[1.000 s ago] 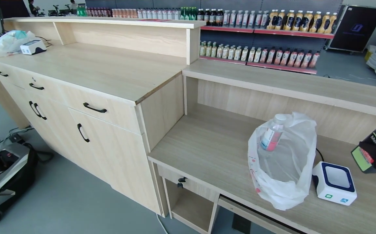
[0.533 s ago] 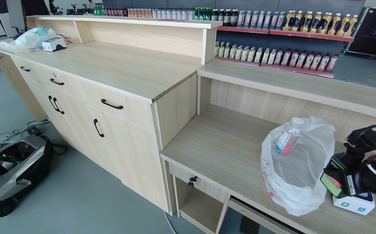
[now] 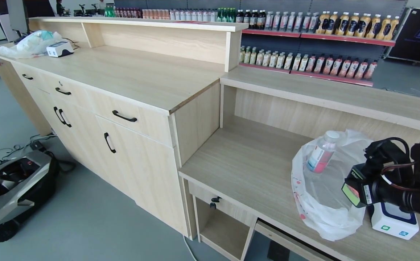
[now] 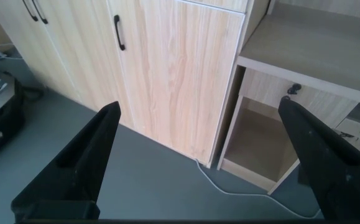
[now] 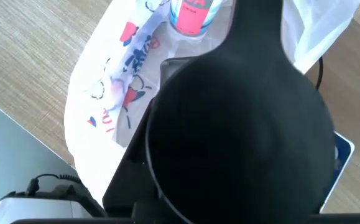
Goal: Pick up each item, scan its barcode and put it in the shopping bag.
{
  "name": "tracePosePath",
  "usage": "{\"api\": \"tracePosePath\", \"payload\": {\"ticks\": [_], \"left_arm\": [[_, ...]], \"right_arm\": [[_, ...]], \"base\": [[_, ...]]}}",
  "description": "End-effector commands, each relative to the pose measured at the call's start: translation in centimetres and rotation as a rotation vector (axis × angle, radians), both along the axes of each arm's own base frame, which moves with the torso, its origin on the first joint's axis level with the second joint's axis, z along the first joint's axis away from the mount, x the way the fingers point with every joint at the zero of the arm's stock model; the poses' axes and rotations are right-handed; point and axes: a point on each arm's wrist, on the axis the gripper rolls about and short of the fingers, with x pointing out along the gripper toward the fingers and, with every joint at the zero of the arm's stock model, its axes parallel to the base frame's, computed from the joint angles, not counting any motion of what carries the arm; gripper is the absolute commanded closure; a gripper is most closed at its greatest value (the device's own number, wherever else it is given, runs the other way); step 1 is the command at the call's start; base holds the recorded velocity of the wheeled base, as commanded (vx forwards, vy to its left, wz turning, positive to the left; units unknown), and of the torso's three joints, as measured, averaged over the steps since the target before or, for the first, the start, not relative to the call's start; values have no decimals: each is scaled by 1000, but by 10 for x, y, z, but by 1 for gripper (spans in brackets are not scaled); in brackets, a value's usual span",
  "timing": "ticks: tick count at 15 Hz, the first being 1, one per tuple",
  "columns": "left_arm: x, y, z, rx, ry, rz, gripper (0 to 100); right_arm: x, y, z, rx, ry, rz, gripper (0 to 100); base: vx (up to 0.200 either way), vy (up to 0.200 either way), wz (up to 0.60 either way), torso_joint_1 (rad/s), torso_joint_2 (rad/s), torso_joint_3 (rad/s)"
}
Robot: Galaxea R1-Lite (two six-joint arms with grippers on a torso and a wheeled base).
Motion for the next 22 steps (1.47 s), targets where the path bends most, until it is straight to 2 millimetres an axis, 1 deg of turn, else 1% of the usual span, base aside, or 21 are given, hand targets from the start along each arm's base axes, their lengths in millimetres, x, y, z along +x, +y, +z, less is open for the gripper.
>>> {"api": "tracePosePath", "payload": {"ticks": [1, 4, 9, 13, 16, 18, 22], "left_arm": [[0, 0, 0, 0, 1, -1, 0], [0, 0, 0, 0, 1, -1, 0], [0, 0, 0, 0, 1, -1, 0], [0, 0, 0, 0, 1, -1, 0], [0, 0, 0, 0, 1, -1, 0], [0, 0, 0, 0, 1, -1, 0], [0, 0, 0, 0, 1, -1, 0]], "right_arm": [[15, 1, -24, 28, 68, 45, 100], [22, 3, -35, 78, 78, 131, 100], [37, 5, -60, 80, 100, 142, 100], [47, 10, -72, 101, 88, 175, 100], [48, 12, -76, 134, 102, 223, 100], [50, 12, -80, 135, 108, 226, 100], [51, 11, -82, 135, 94, 228, 100]], "base": [[0, 0, 0, 0, 0, 0], [0, 0, 0, 0, 0, 0], [0, 0, 0, 0, 0, 0], [0, 0, 0, 0, 0, 0], [0, 0, 0, 0, 0, 0], [0, 0, 0, 0, 0, 0], [0, 0, 0, 0, 0, 0]]}}
